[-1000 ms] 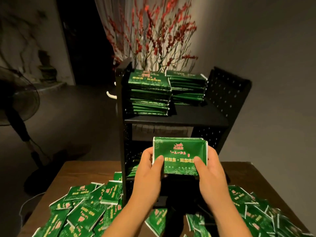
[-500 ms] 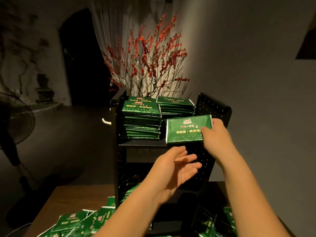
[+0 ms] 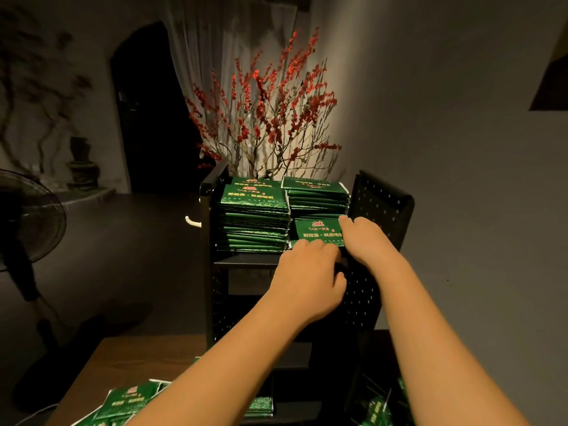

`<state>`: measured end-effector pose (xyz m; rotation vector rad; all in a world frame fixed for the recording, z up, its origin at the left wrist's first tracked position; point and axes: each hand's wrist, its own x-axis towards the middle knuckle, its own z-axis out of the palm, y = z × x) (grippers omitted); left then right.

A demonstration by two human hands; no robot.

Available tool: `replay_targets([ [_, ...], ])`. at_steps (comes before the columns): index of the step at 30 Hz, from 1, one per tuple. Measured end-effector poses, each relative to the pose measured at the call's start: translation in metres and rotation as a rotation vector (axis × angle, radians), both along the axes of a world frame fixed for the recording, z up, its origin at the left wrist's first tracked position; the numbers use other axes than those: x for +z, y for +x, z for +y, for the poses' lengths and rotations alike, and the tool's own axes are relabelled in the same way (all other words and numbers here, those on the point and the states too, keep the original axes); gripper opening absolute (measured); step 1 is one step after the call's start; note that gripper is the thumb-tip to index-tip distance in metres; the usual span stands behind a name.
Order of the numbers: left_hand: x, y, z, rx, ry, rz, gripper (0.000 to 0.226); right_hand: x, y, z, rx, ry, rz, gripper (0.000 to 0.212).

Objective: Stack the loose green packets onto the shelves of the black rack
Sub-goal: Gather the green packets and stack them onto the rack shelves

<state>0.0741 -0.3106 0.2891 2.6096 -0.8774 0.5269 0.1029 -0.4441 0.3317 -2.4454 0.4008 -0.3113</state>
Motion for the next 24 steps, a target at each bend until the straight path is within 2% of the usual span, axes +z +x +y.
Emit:
replay_targets([
  [3,0.001,0.004,-0.002,0.032,0.036,0.009,0.039,-0.006,-0.005,-0.003,-0.006,0.021,-0.045,0.05],
  [5,0.0,0.005,0.0,0.025,0.018,0.028,0.04,-0.014,-0.012,-0.004,0.013,-0.057,-0.11,0.044],
  [10,-0.021,-0.005,0.015,-0.127,-0.331,0.039,0.03,-0.058,-0.048,0.016,0.092,-0.045,-0.673,0.024],
  [12,-0.031,-0.016,0.021,-0.143,-0.461,0.051,0.02,-0.079,-0.063,0.028,0.113,-0.074,-0.805,0.013],
  [13,-0.038,-0.021,0.025,-0.136,-0.495,0.064,0.017,-0.09,-0.069,0.035,0.125,-0.075,-0.811,0.009],
  [19,-0.102,-0.025,0.047,-0.033,-0.497,0.278,0.011,-0.158,-0.082,0.055,0.305,0.093,-0.62,0.009],
  [21,-0.133,-0.027,0.058,0.004,-0.474,0.362,0.01,-0.191,-0.087,0.053,0.378,0.157,-0.456,0.013],
  [24,-0.188,-0.033,0.078,0.097,-0.436,0.514,0.012,-0.249,-0.096,0.047,0.439,0.25,-0.098,0.019],
])
